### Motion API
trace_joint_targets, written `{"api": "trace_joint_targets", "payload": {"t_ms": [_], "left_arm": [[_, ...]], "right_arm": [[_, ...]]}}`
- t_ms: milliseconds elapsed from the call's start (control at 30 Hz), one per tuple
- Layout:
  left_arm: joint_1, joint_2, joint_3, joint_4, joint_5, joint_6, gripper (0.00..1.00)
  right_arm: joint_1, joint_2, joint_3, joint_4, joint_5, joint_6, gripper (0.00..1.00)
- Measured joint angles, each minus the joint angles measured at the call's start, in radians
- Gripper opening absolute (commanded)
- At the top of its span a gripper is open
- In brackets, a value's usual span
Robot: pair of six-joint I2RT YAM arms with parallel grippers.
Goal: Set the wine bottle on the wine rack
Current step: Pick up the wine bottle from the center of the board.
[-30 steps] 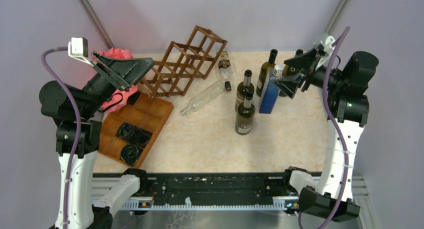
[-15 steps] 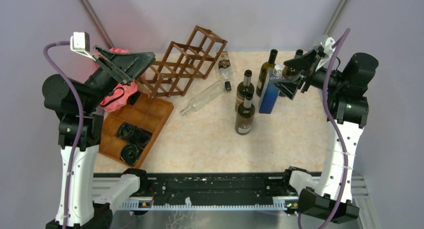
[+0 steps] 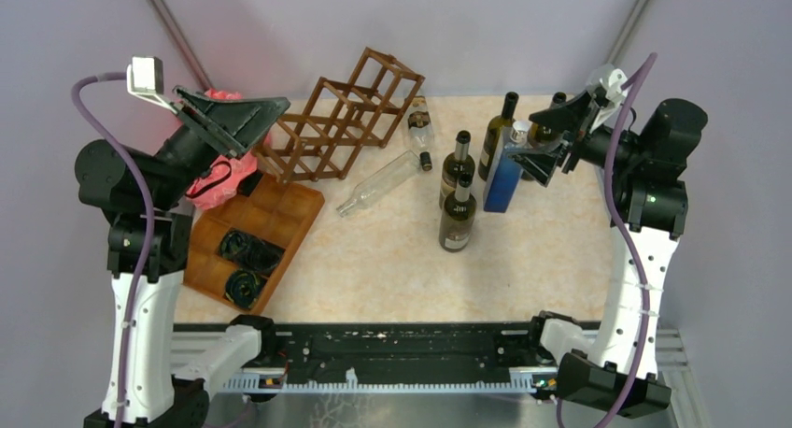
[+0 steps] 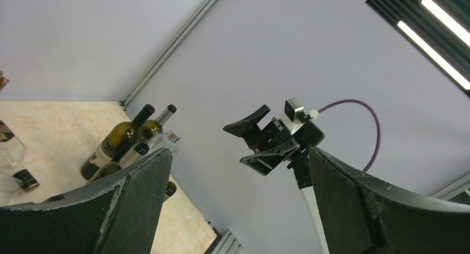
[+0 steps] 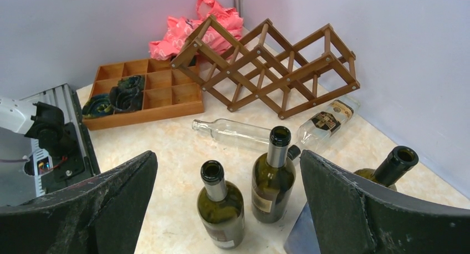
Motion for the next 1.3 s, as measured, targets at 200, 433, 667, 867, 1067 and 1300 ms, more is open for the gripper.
{"api": "trace_joint_targets", "payload": {"t_ms": [200,433,667,867,1067,1300], "left_arm": [[-0.019,-0.093,-0.206,0.133,0.038,0.135,0.99],[-0.026,-0.053,-0.456,0.287,0.255,0.206,0.98],[-0.093,-0.018,-0.467,0.060,0.229,0.461,0.94],[-0.322,0.047,-0.477,-0.106,-0.020,0.768,0.98],[-0.356,0.103,-0.650,-0.089,-0.153,1.037,0.98],[-0.356,0.227,-0.734,0.029,-0.207,1.239,0.98]], "right_arm": [[0.000,-0.005,0.000,-0.039,0.000,-0.032,0.98],[0.000,-0.019,0.018,-0.241,0.037,-0.224,0.98],[0.000,-0.068,0.017,-0.529,0.152,-0.515,0.98],[0.000,-0.156,-0.081,-0.620,0.254,-0.624,0.94],[0.000,-0.221,-0.194,-0.653,0.318,-0.672,0.92],[-0.001,-0.286,-0.483,-0.500,0.332,-0.627,0.81]]}}
